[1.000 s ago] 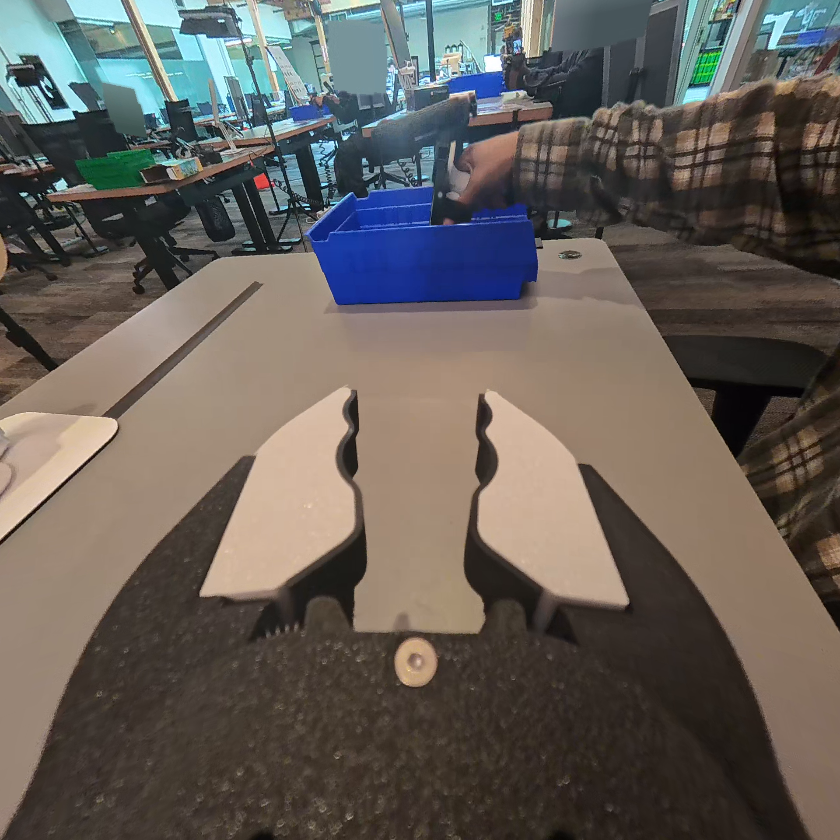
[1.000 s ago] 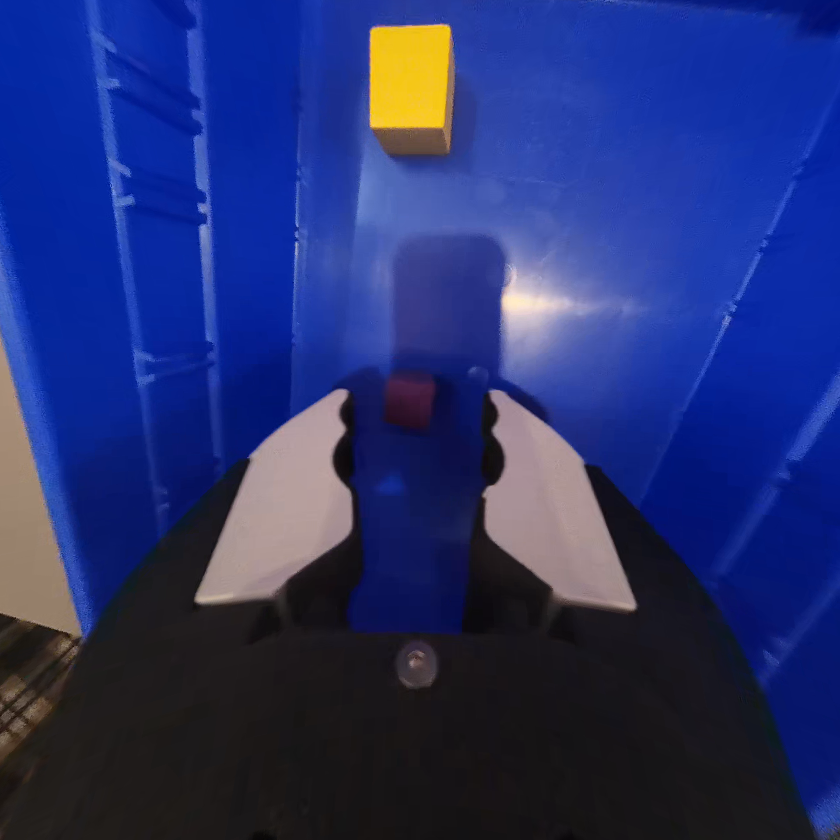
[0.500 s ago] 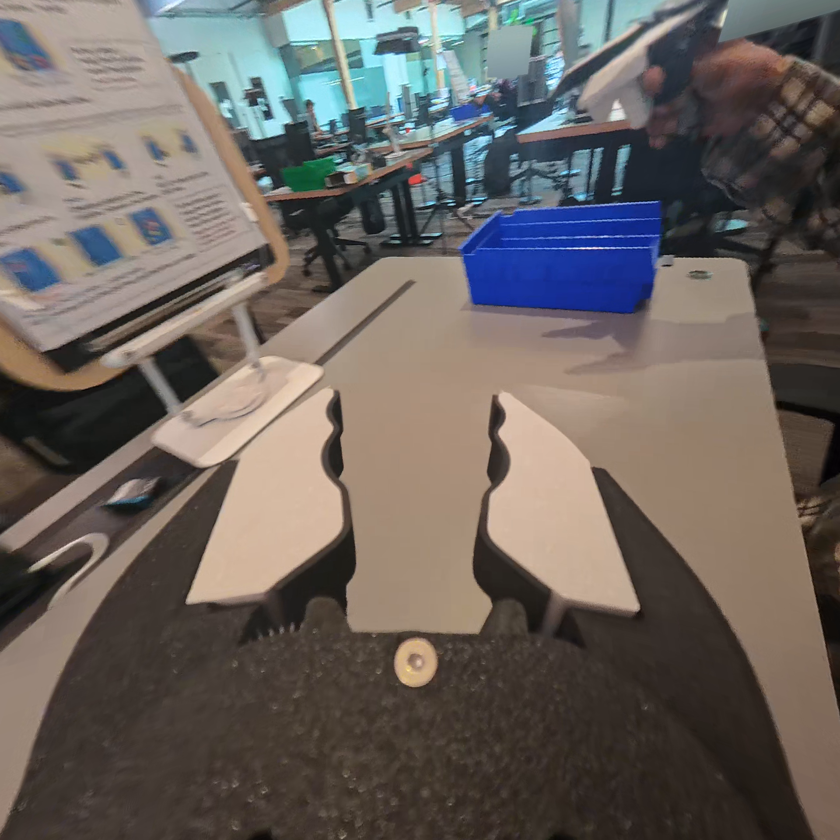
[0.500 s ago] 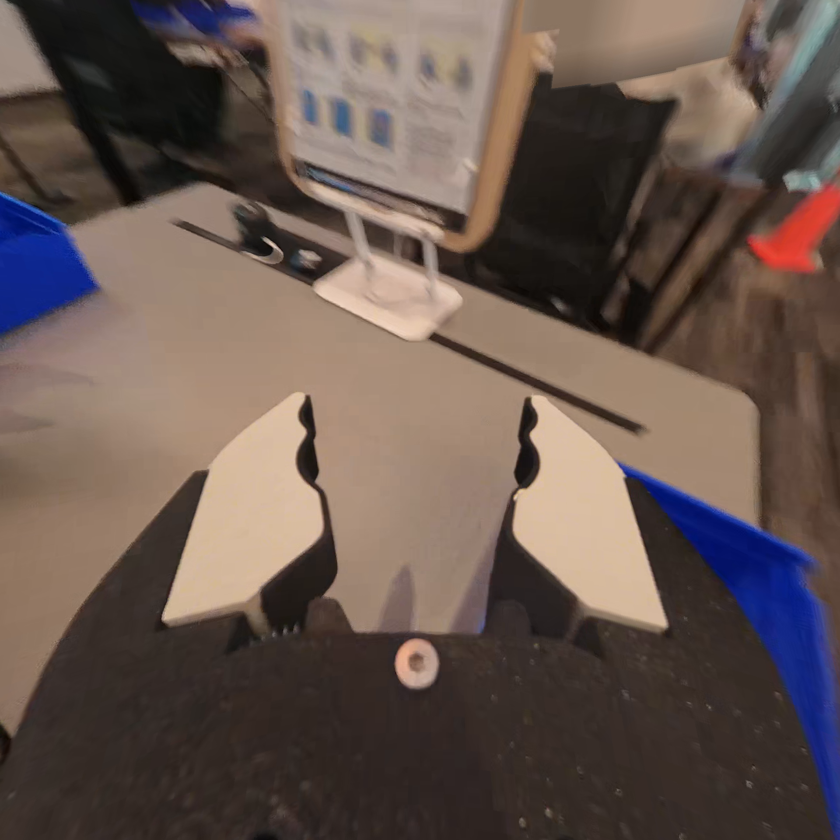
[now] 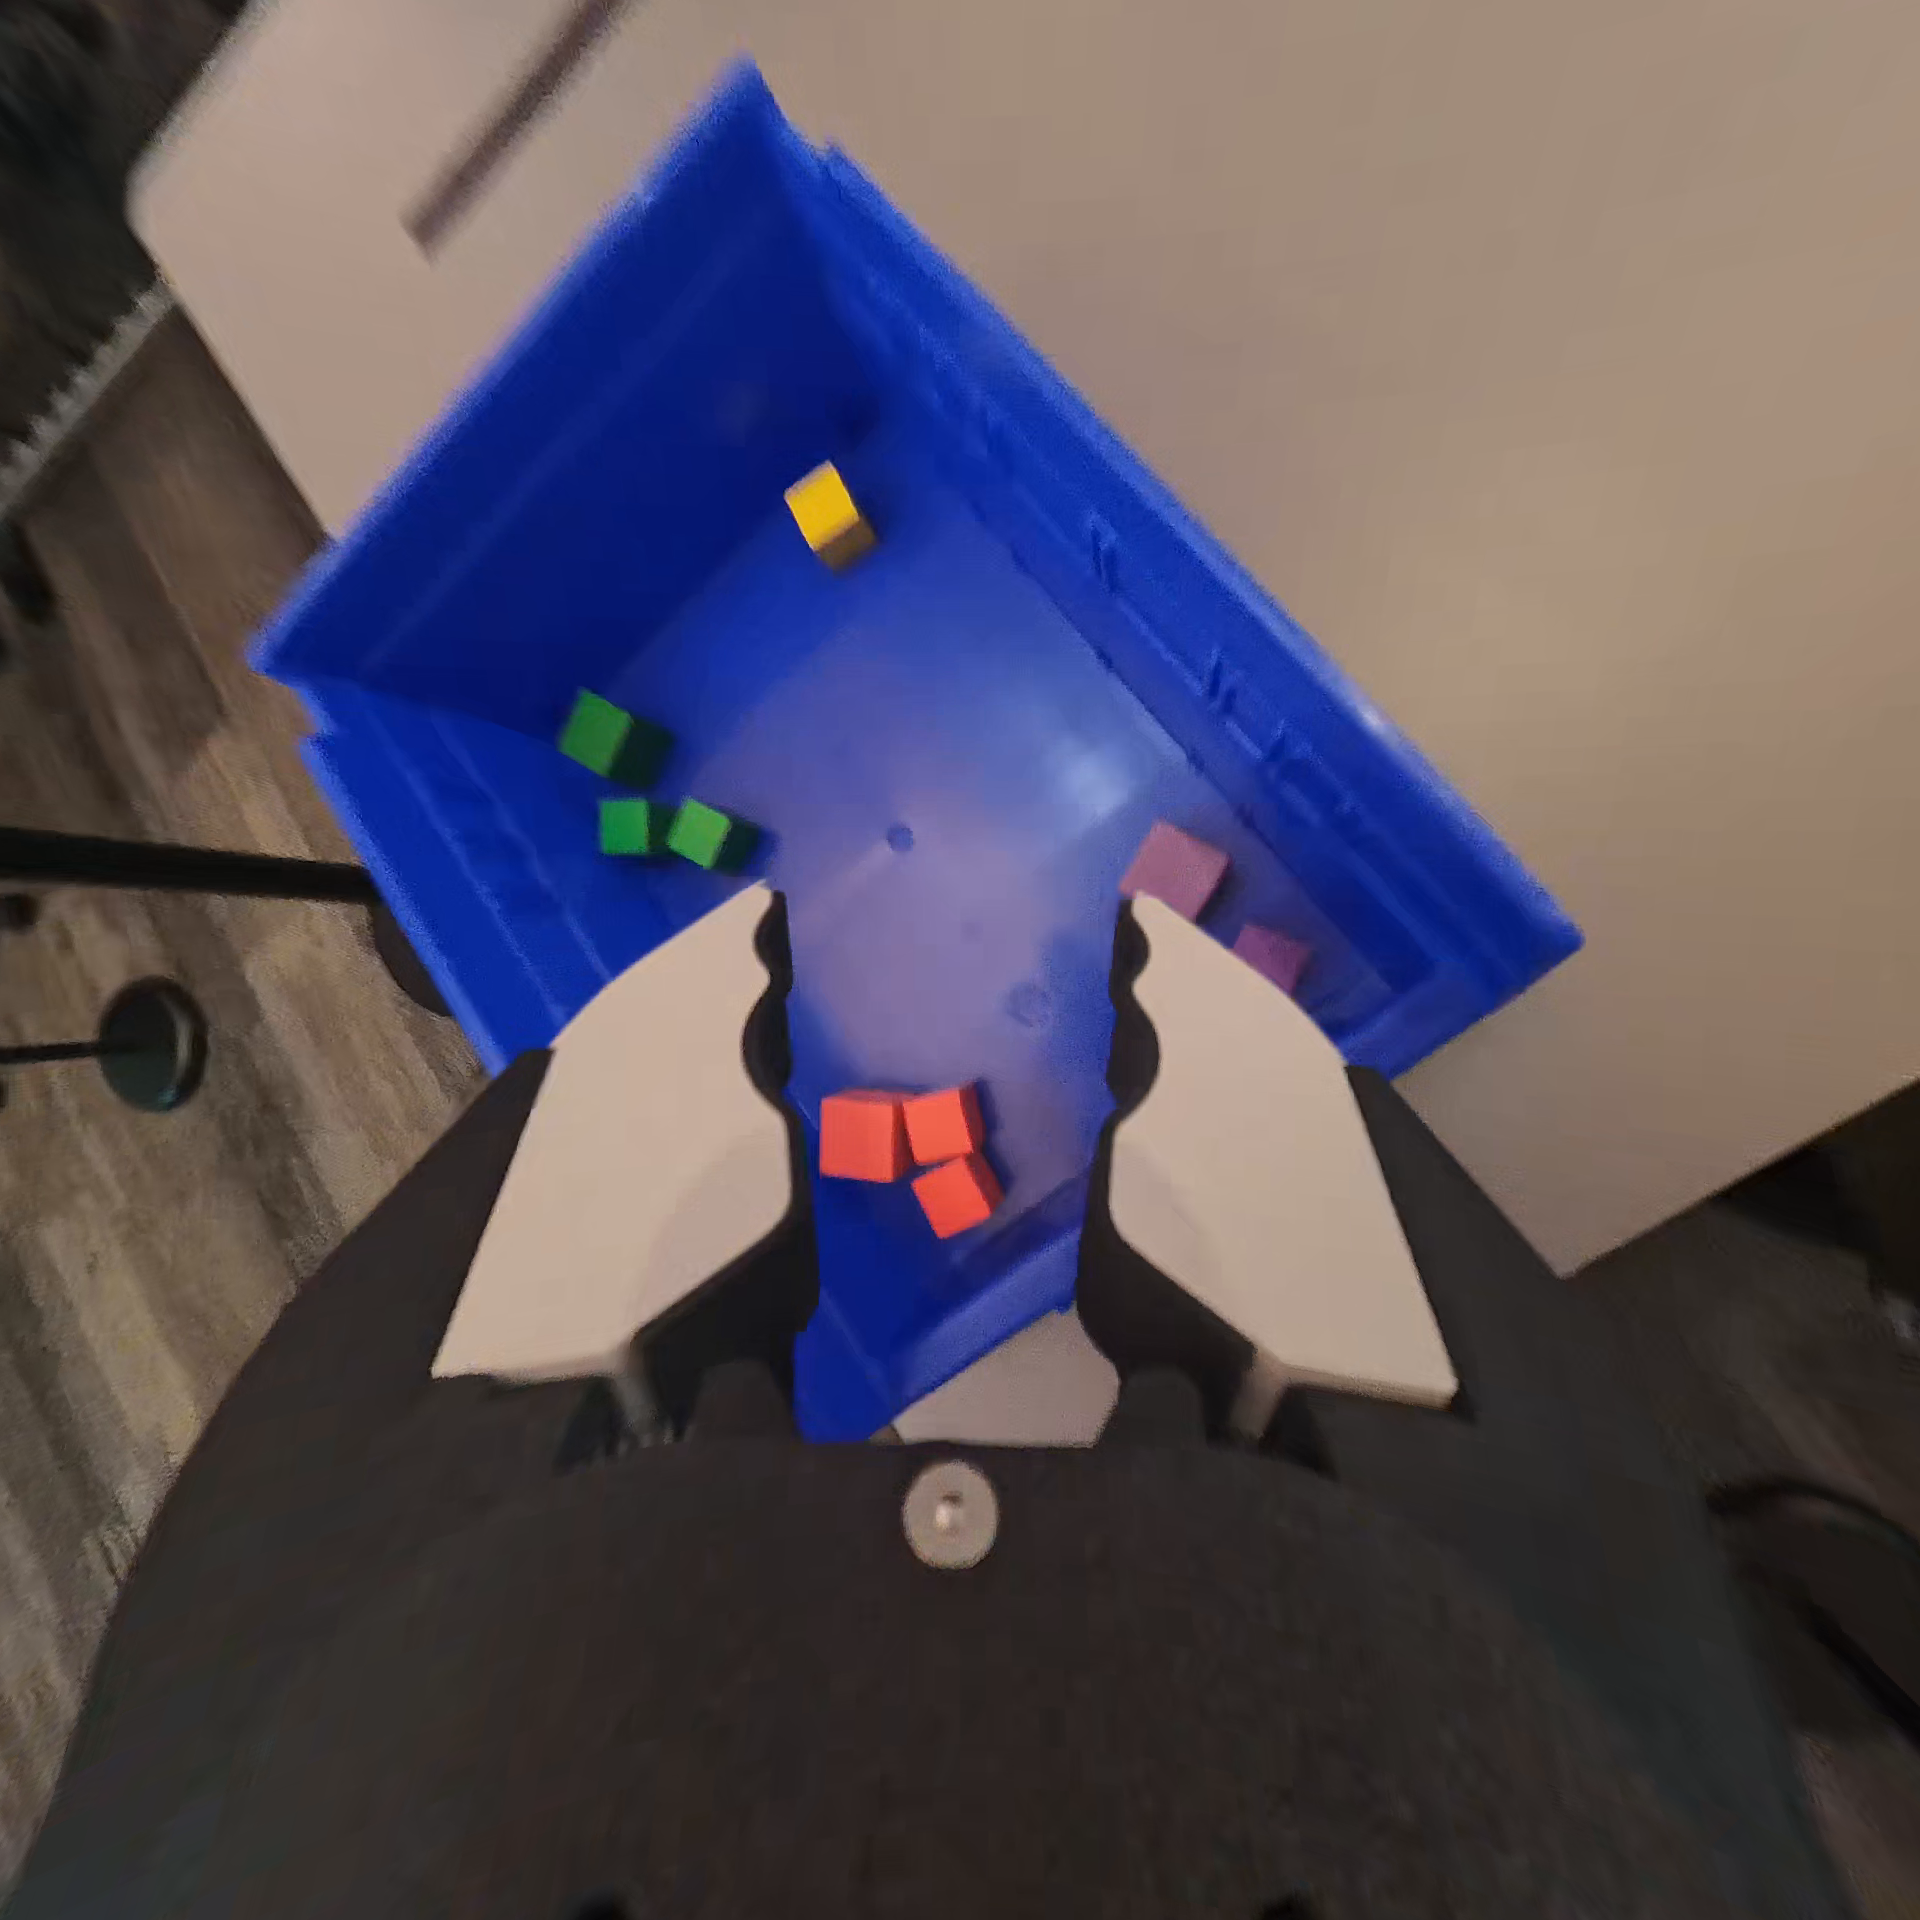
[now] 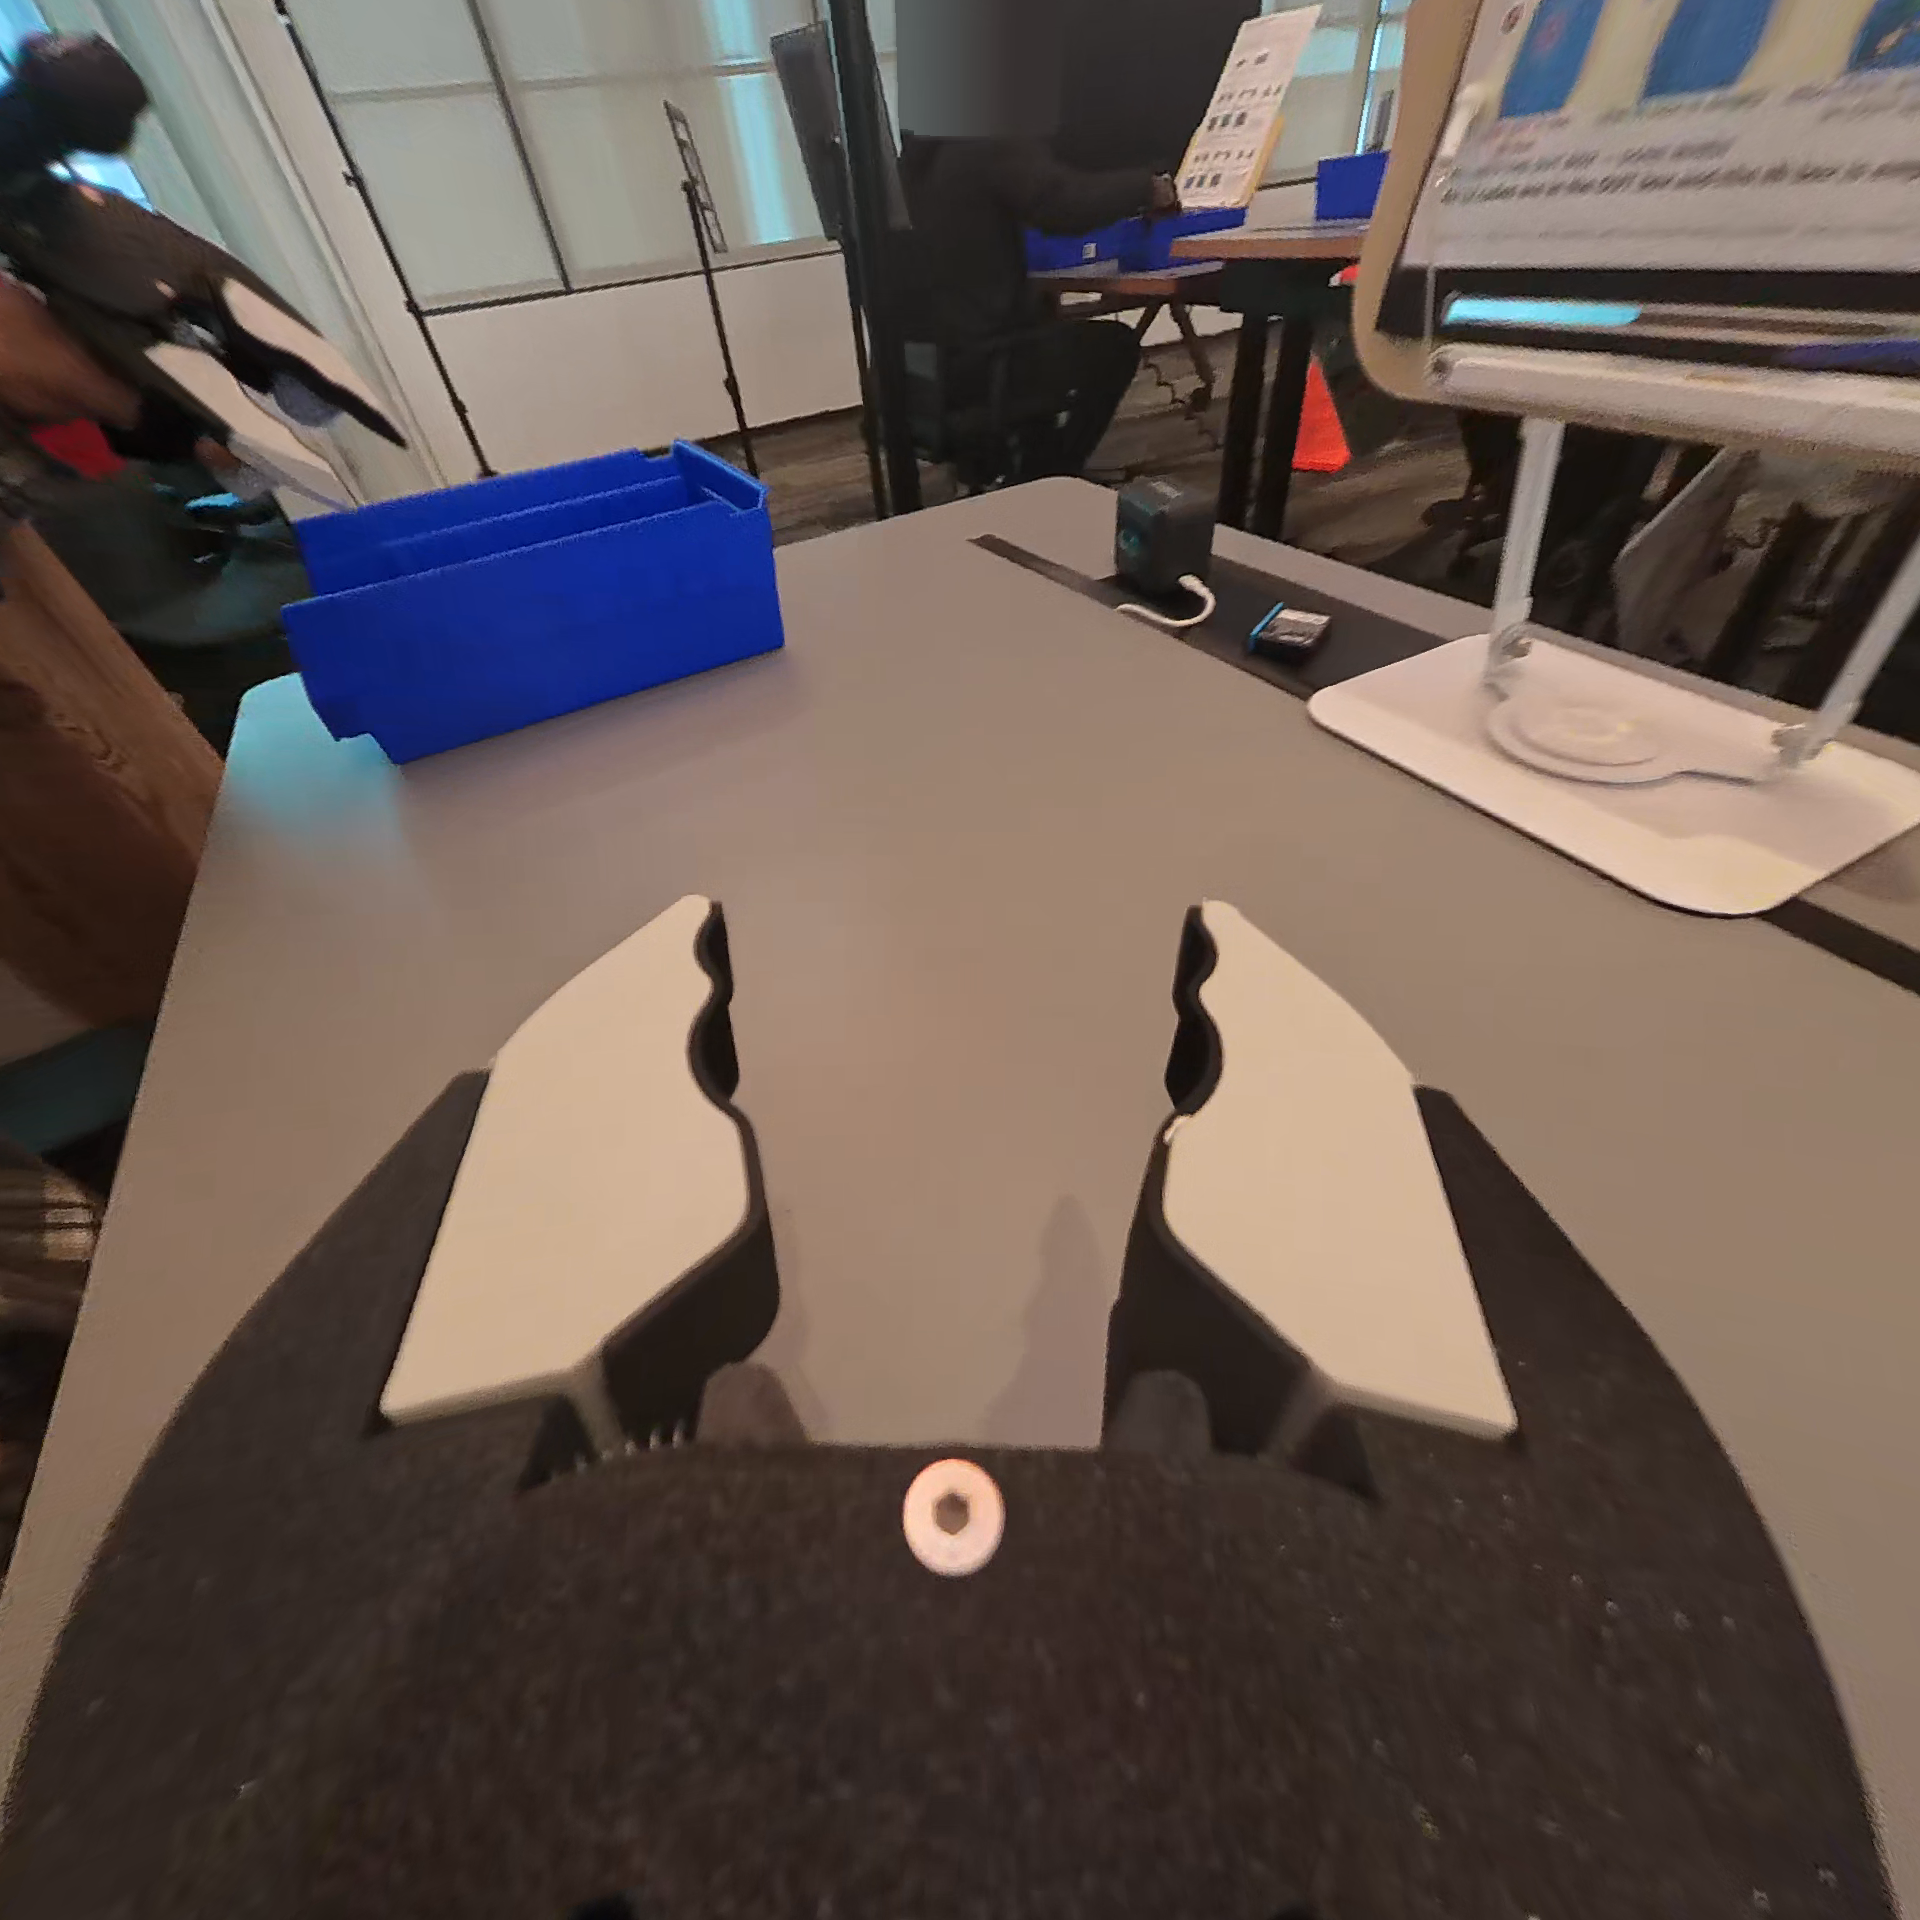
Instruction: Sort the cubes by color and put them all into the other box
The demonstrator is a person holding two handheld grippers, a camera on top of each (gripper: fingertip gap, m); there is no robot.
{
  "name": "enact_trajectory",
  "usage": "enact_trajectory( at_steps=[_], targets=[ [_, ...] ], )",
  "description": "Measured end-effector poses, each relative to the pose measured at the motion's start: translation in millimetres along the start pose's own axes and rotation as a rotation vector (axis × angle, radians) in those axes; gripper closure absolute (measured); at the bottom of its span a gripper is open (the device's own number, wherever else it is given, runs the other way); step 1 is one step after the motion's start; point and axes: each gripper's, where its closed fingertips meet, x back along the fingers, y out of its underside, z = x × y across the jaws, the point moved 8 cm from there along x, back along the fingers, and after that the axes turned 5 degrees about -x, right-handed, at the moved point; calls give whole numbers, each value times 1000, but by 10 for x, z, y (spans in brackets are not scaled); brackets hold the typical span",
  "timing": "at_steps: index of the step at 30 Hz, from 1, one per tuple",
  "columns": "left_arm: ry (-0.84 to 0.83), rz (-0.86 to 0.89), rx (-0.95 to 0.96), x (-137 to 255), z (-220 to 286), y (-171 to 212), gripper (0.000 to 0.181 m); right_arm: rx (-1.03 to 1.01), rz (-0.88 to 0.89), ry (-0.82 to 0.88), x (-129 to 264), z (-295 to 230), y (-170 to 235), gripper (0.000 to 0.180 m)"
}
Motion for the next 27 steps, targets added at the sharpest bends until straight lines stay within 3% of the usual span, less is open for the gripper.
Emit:
enact_trajectory(
  at_steps=[4,14,21,27],
  targets=[
    [113,-66,-63,-285,13,123,121,-27,-26,-33,-147,-69,92,99],
    [385,-42,-247,-873,-101,-22,131,-15,-95,14,-199,-305,42,98],
    [573,-88,-303,-925,68,150,136,-6,-140,24,-288,-433,-35,97],
    [582,-76,-331,-983,210,181,140,19,-167,4,-453,-519,-94,96]
  ],
)
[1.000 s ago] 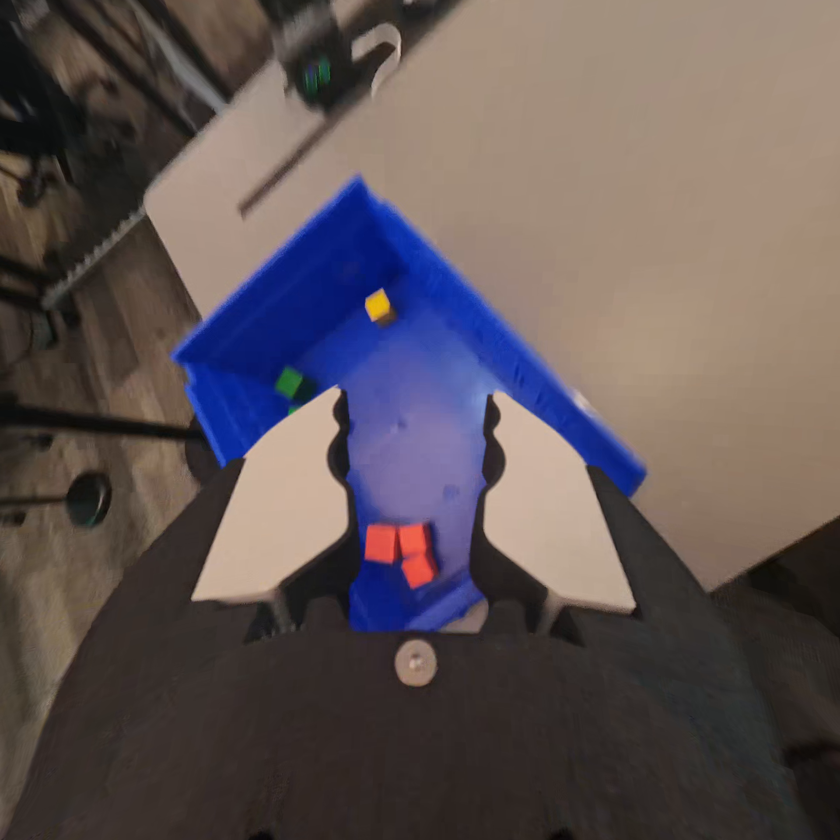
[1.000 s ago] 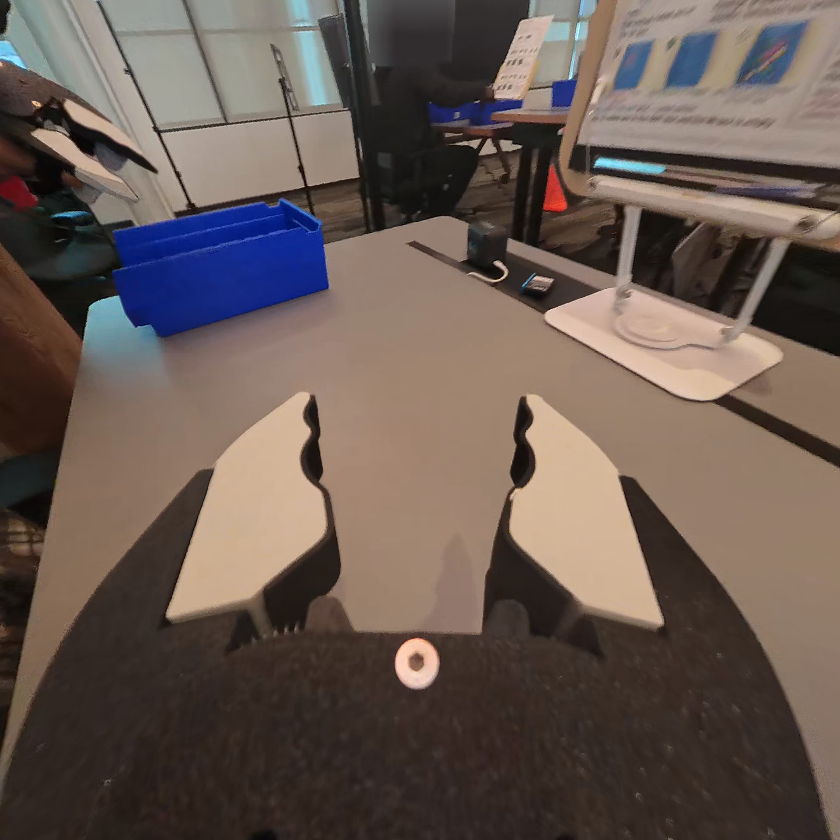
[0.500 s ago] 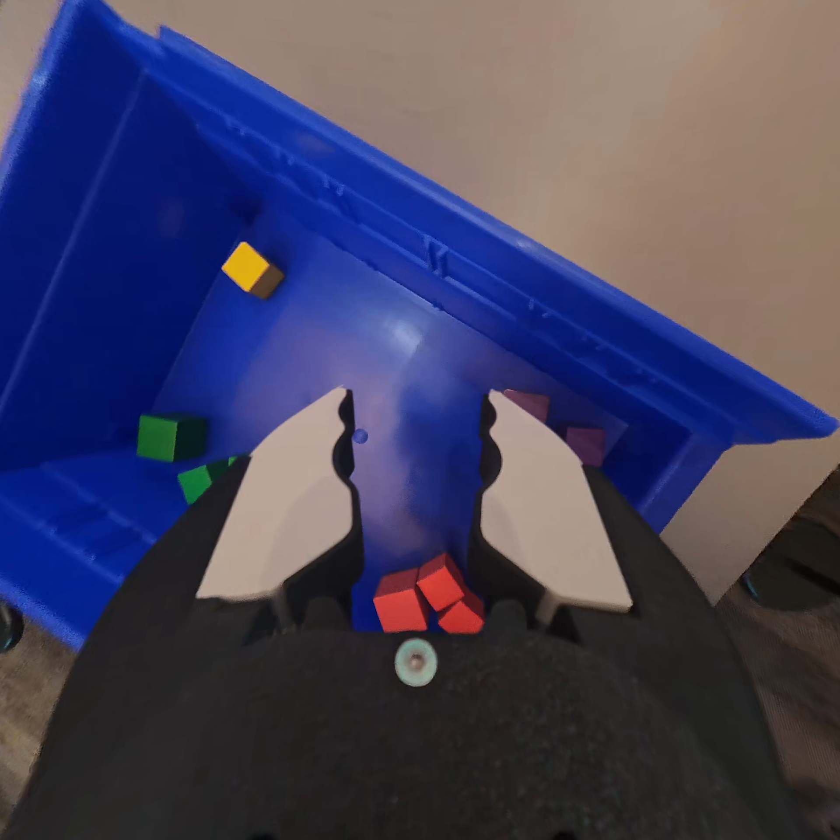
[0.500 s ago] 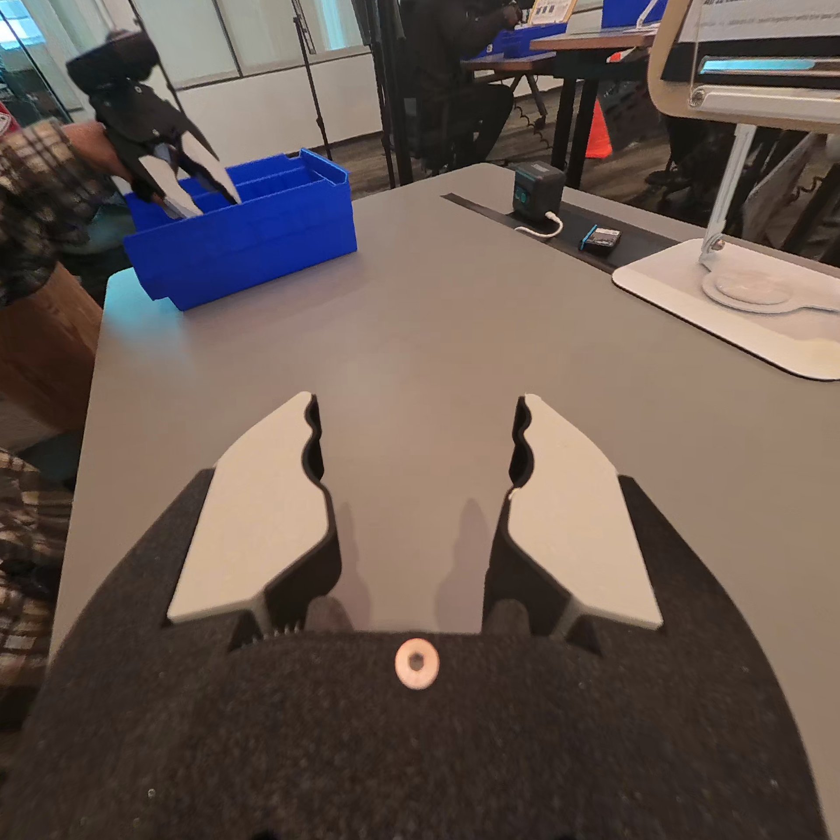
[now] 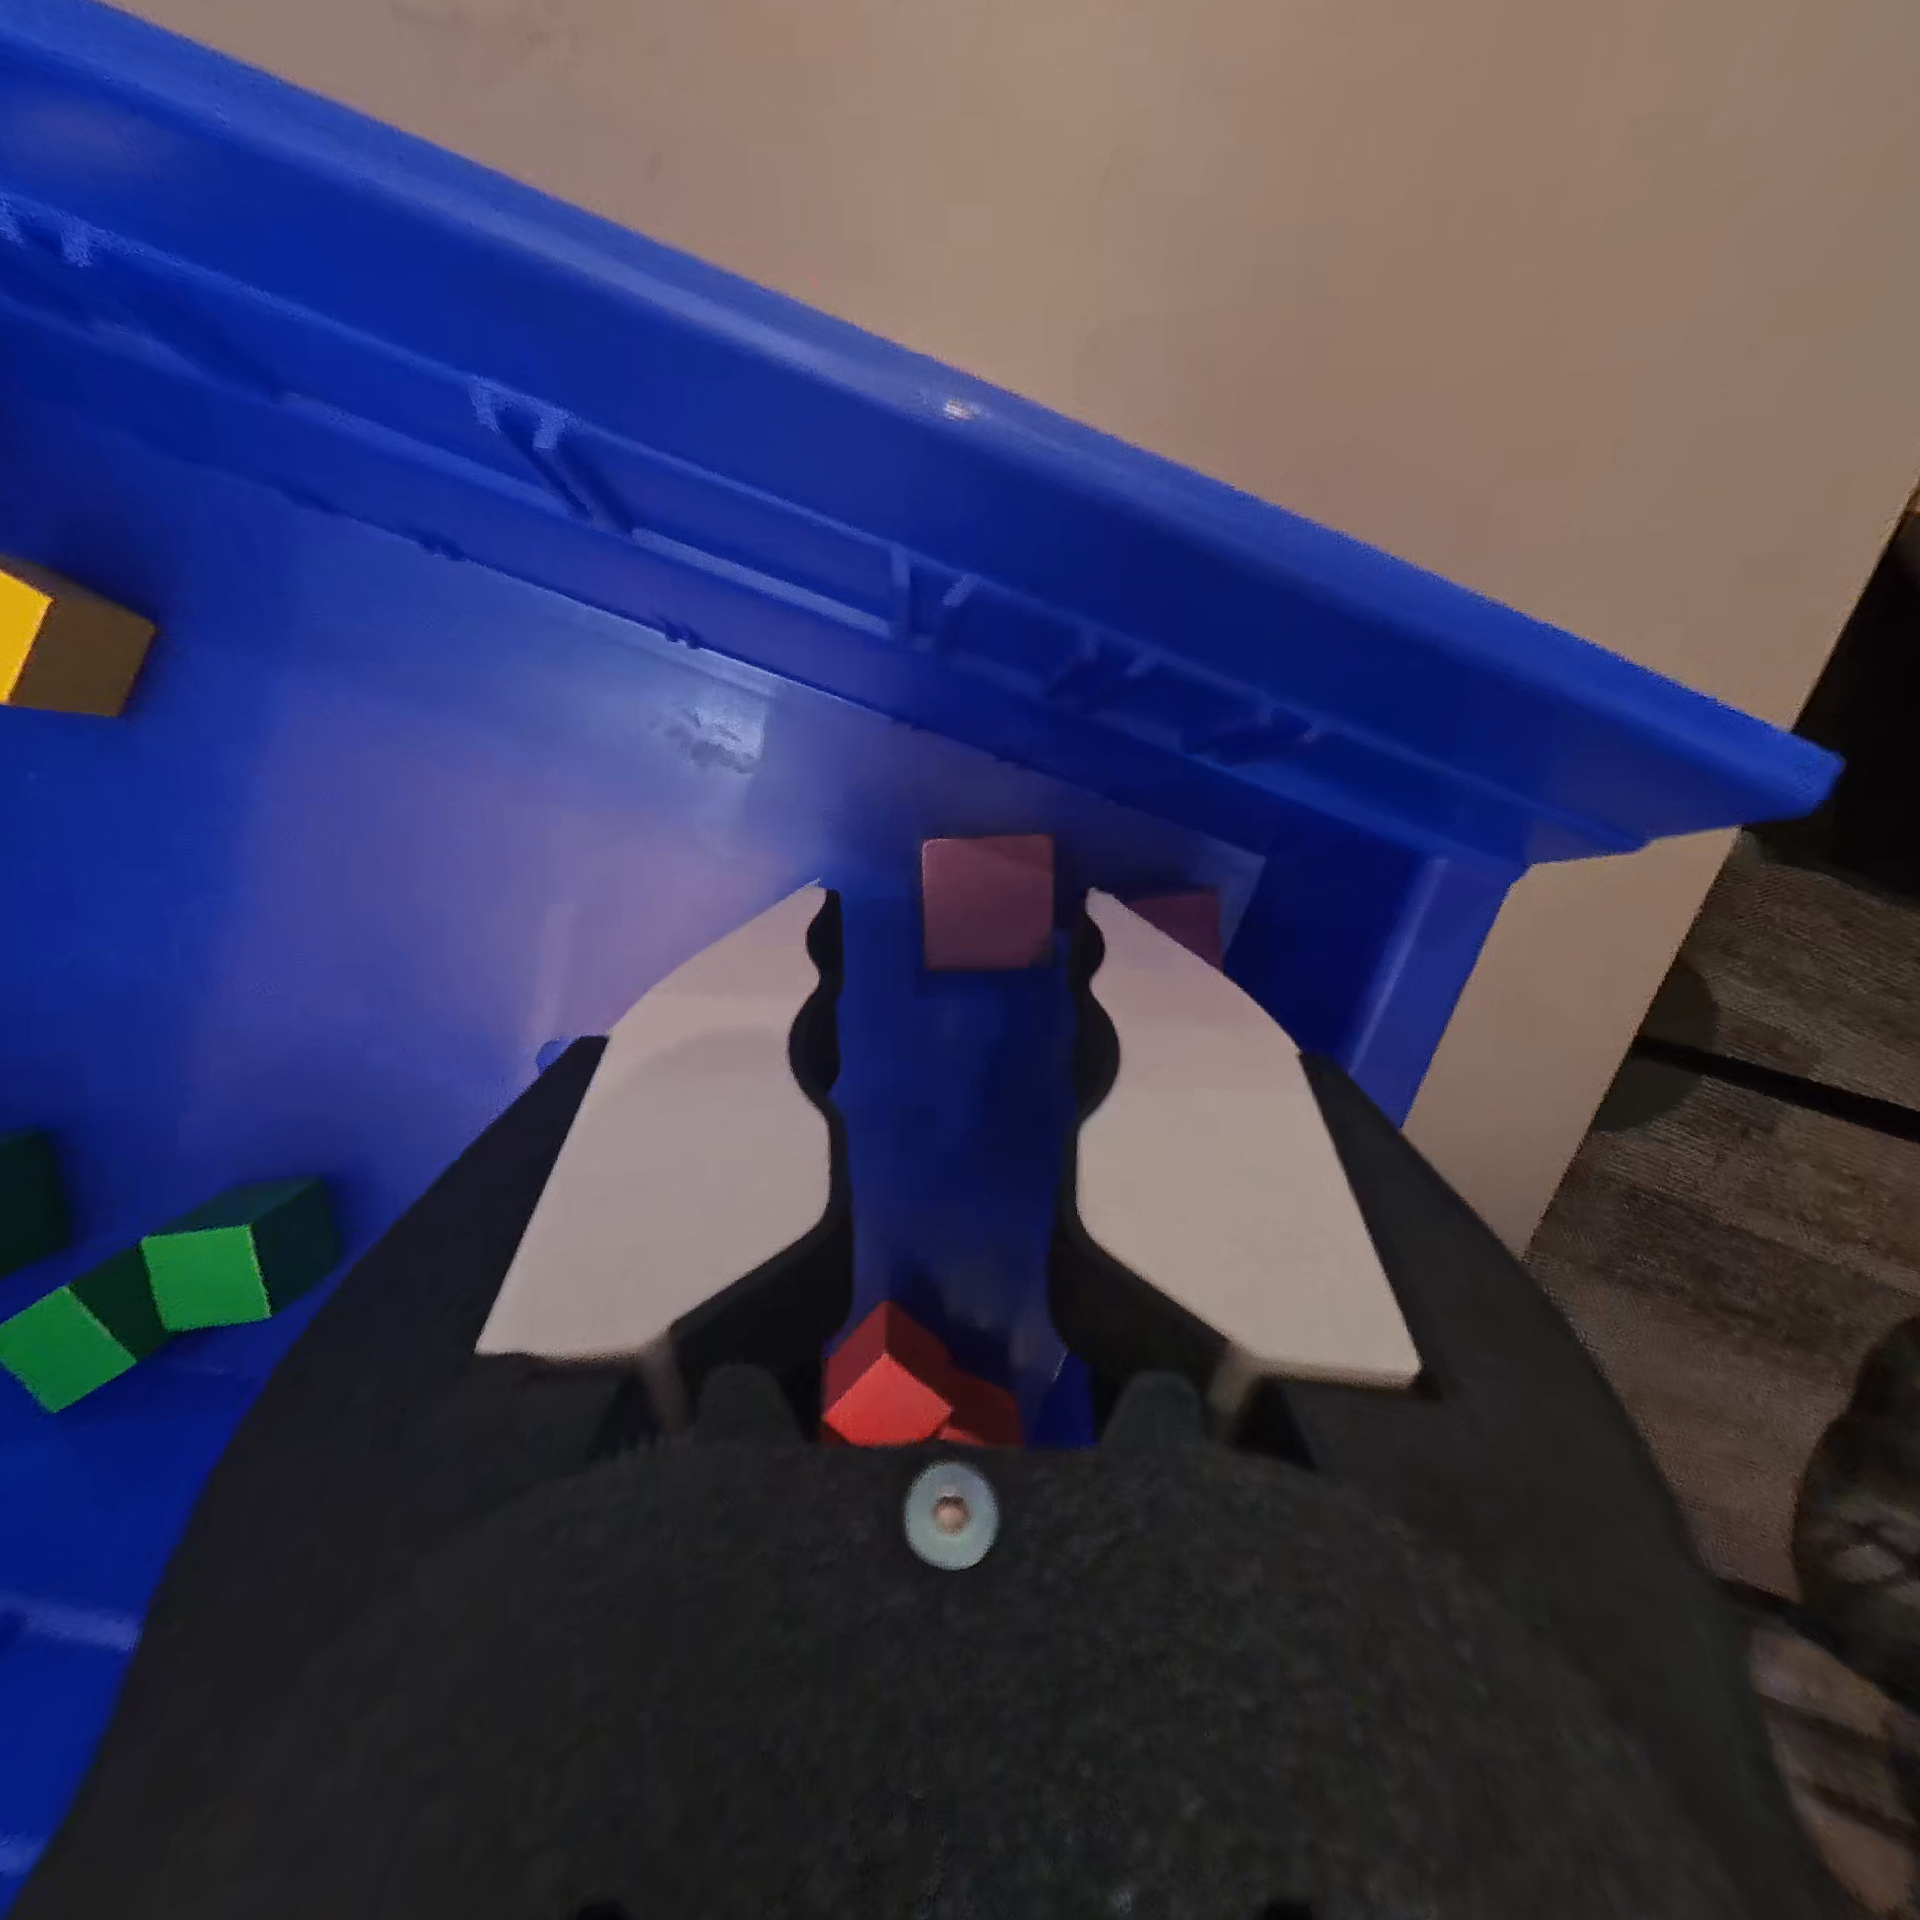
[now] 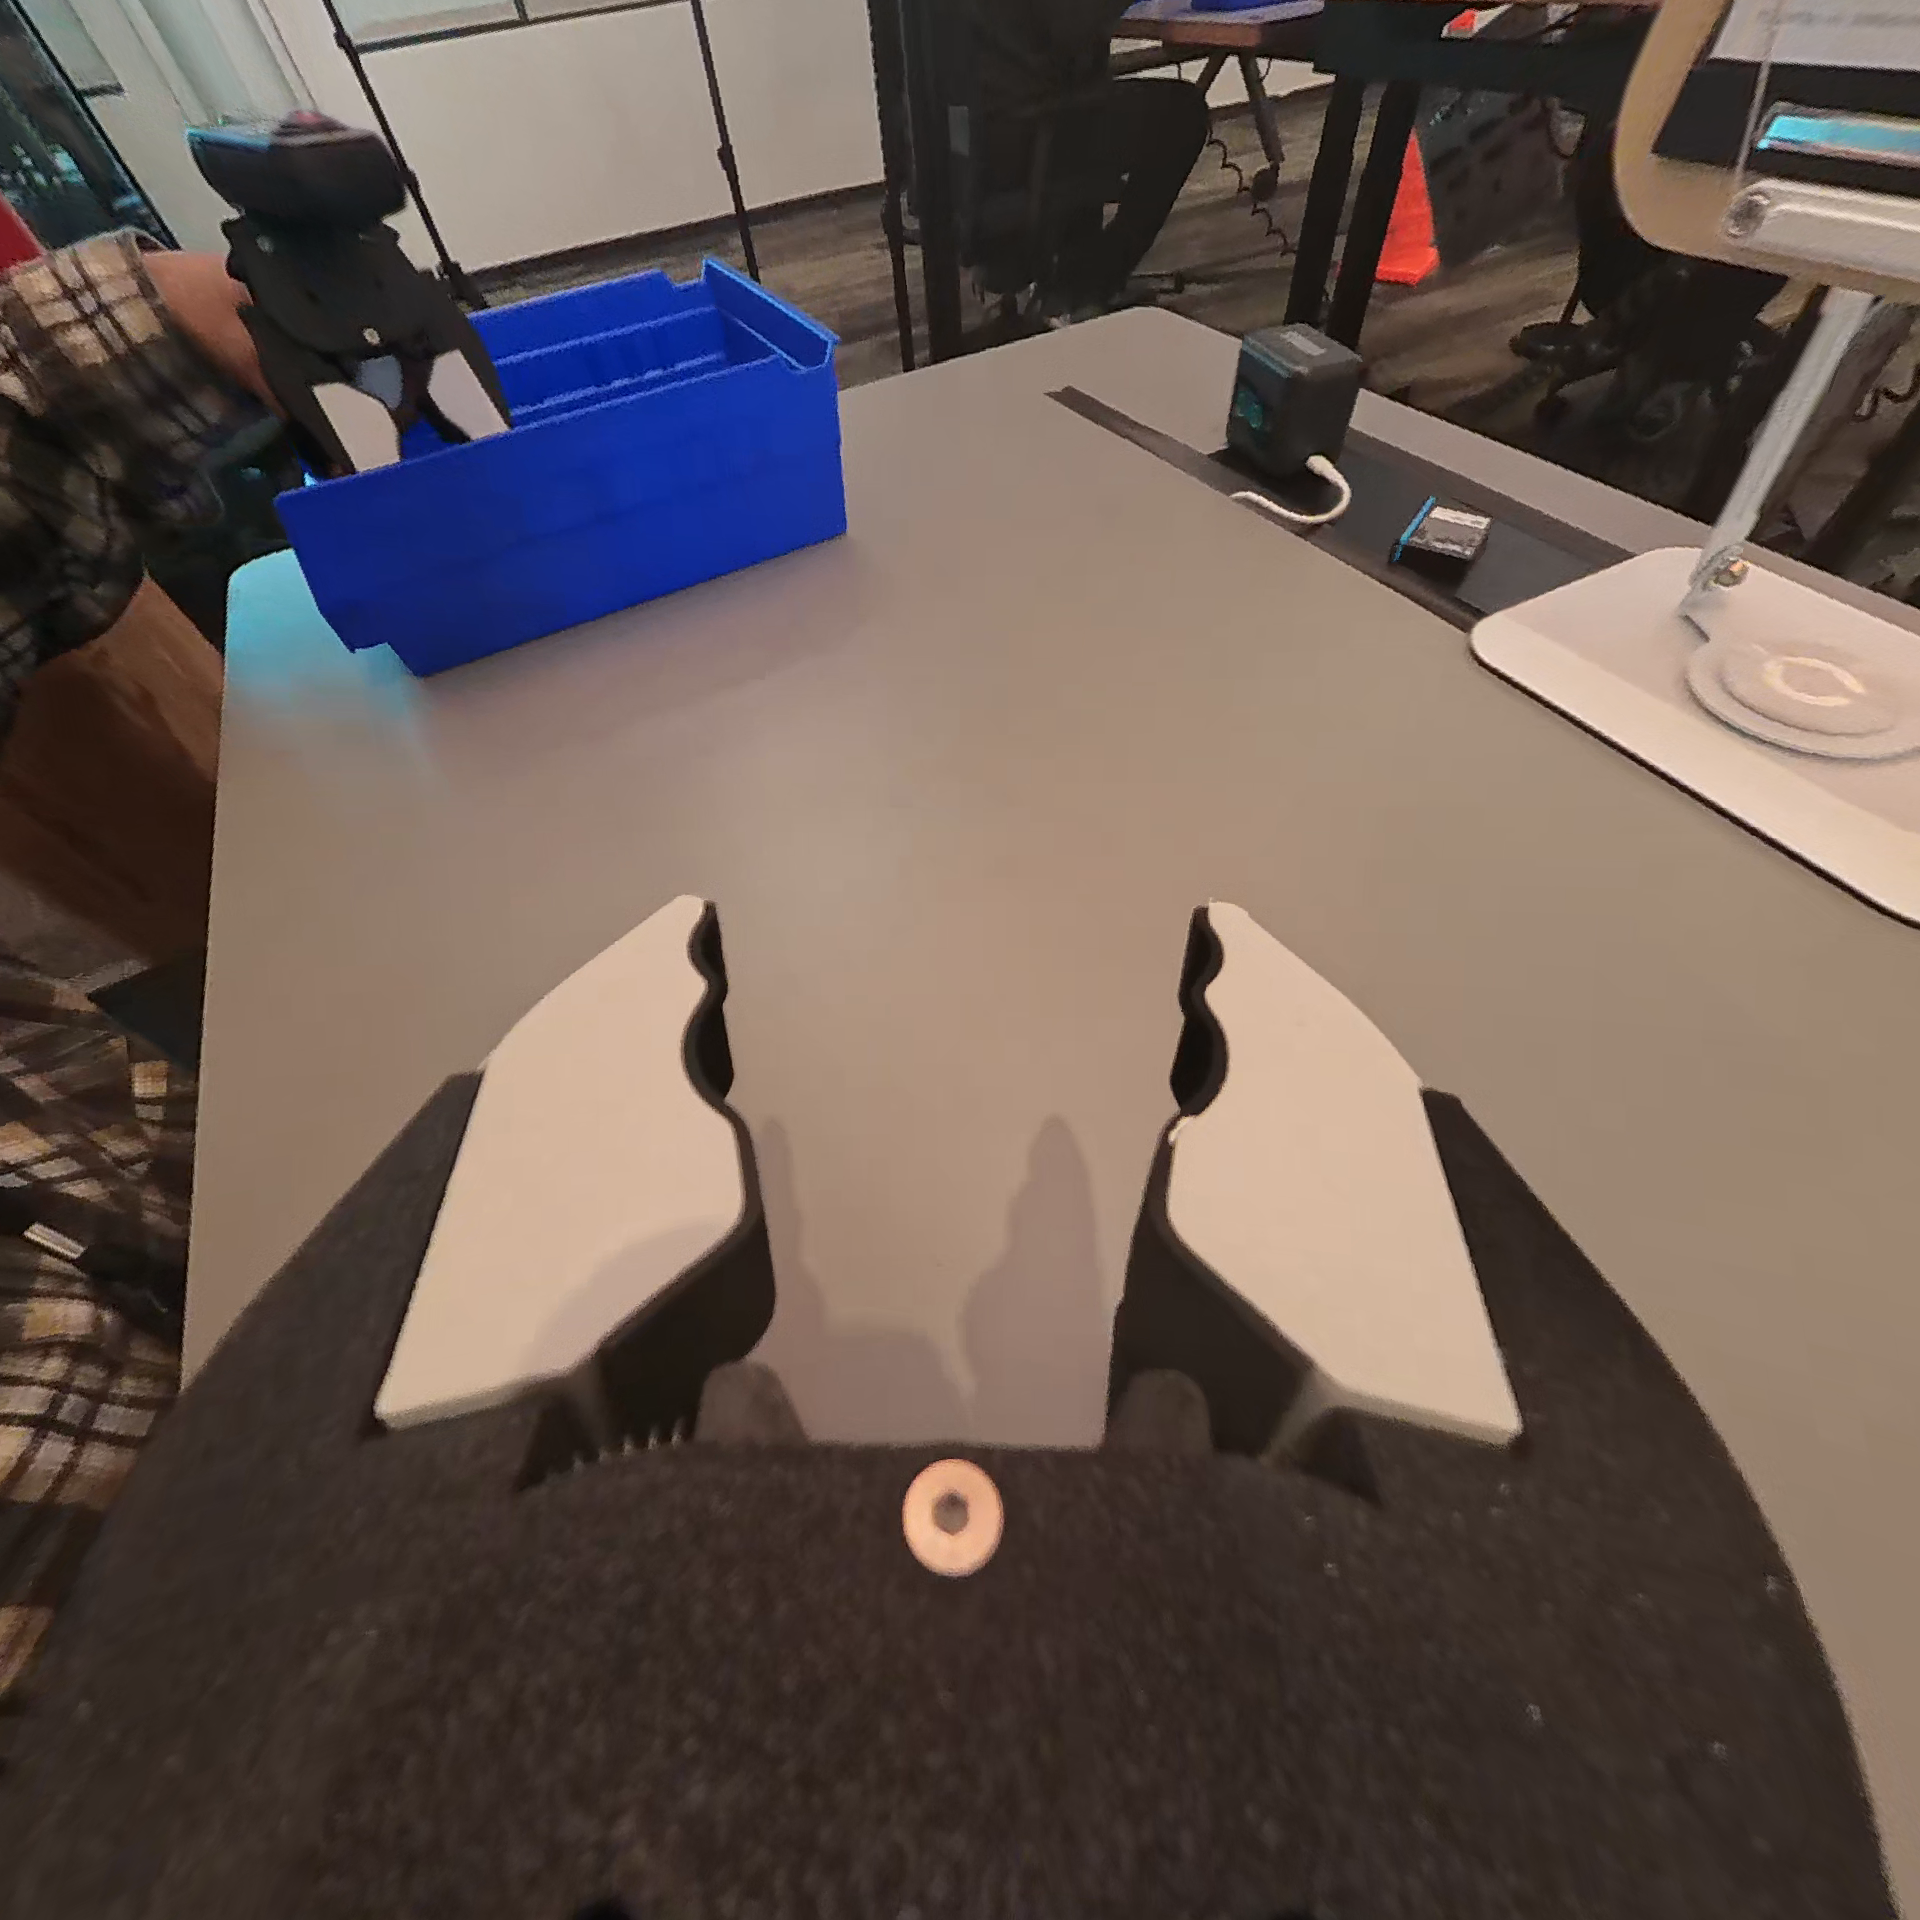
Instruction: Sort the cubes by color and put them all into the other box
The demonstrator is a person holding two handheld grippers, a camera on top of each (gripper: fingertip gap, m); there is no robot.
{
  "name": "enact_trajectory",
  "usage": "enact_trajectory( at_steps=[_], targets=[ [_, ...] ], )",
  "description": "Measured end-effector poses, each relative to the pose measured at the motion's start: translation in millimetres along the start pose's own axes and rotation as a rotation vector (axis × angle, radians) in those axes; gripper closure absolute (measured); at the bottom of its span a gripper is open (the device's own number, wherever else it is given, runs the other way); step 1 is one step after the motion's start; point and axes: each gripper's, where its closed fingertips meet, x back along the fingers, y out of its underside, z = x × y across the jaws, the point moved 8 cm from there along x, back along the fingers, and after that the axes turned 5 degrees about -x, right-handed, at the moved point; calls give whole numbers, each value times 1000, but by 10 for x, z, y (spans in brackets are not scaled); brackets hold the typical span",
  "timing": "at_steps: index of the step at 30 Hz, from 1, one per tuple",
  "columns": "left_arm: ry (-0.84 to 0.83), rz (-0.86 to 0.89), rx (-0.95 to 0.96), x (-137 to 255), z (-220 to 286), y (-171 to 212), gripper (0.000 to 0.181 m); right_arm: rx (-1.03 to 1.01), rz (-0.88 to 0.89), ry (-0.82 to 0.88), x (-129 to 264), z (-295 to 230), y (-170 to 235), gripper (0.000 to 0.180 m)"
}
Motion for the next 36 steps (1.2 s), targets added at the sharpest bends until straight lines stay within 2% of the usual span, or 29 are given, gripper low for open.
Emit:
enact_trajectory(
  at_steps=[4,6,9,14,17,20,24,26,30,36],
  targets=[
    [8,-46,16,-137,1,31,144,29,-16,-2,-52,-67,-6,95],
    [27,-80,39,-209,-6,64,152,41,-18,0,-51,-93,-9,95],
    [-79,-92,78,-151,-106,91,152,45,-1,-2,-27,-127,-31,97],
    [-300,197,141,404,-231,-104,153,-27,47,-33,-12,-152,-119,101],
    [-432,460,72,817,-86,-623,153,-180,109,-139,-57,-145,-262,101],
    [-452,696,-98,948,231,-1385,153,-392,177,-368,-158,-179,-461,100],
    [-392,960,-324,708,613,-2364,153,-705,197,-762,-301,-310,-653,100],
    [-323,1062,-403,485,726,-2748,153,-804,154,-890,-338,-360,-667,103],
    [-195,1166,-500,69,841,-3278,153,-882,103,-944,-293,-375,-611,107],
    [-117,1205,-551,-259,899,-3666,153,-932,94,-969,-156,-328,-506,121]
  ],
)
